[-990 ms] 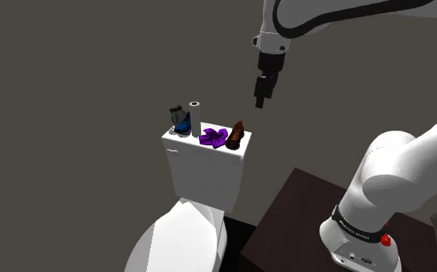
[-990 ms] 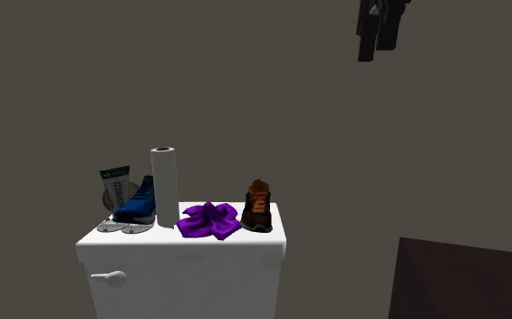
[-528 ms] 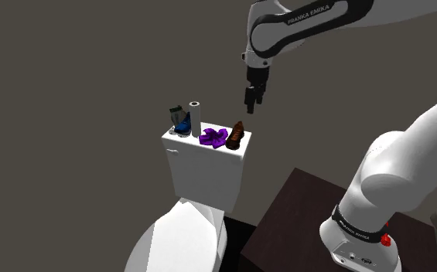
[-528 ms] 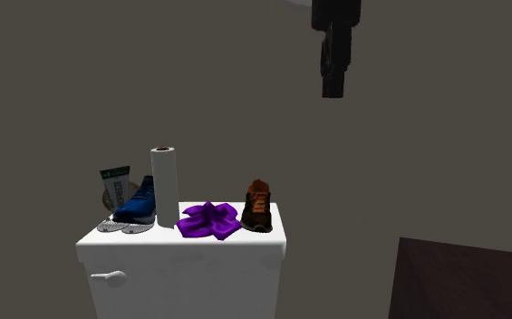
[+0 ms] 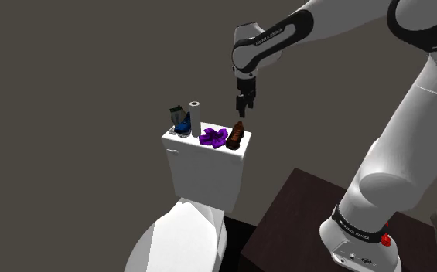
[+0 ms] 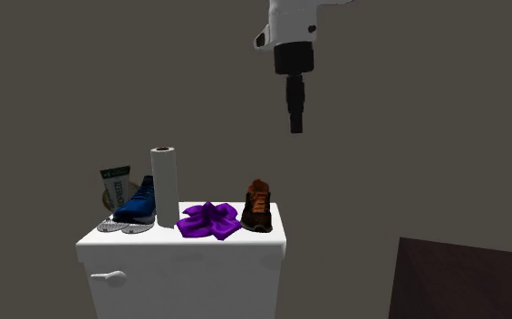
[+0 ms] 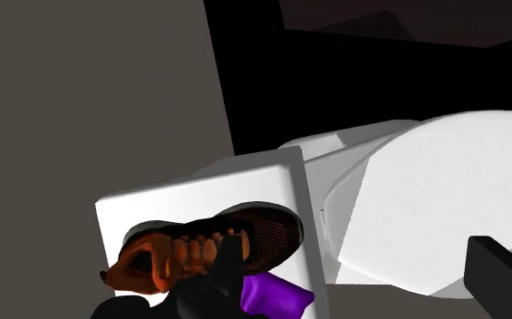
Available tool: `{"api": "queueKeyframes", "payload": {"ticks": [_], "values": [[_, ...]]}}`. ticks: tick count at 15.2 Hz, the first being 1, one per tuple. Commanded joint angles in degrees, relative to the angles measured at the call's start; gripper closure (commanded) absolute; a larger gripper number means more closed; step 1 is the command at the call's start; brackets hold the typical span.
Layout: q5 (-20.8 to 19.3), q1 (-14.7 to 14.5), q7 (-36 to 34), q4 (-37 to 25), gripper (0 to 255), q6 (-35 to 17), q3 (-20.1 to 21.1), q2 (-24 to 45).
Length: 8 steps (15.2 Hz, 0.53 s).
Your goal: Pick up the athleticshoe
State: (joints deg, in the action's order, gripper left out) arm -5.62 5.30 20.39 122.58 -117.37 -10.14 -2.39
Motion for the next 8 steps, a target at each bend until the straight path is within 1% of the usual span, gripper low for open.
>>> {"api": "queueKeyframes", "payload": {"ticks": [1, 8], "values": [[0.0, 0.5, 0.9, -2.6, 0, -1.1, -0.5, 4.2], [0.6, 2.7, 4.1, -15.1, 0, -2.6, -1.8, 20.0]]}}
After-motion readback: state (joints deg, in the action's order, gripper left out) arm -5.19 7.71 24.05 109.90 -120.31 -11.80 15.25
